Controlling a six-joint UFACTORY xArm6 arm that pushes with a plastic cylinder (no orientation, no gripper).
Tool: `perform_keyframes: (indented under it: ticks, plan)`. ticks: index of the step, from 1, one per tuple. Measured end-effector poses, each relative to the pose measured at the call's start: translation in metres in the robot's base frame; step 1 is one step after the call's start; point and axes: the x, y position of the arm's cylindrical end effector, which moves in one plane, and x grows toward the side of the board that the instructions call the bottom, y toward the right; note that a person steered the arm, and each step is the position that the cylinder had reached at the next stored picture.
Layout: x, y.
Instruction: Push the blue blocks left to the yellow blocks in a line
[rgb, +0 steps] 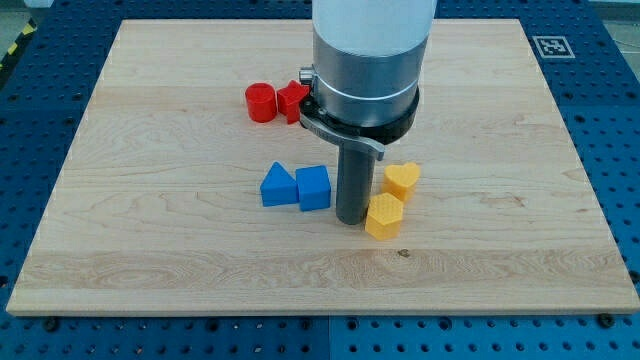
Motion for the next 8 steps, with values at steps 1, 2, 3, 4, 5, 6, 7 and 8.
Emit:
perform_keyframes:
  ticks: [1,2,3,4,5,6,7,8]
  plan:
    - [0.013,0.000]
    - [0.019,0.007]
    - [0.019,0.024]
    - [0.016,0.029]
    - [-0.007,0.023]
    - [-0.021,0.019]
    - [-0.033,0.013]
    - [-0.038,0.006]
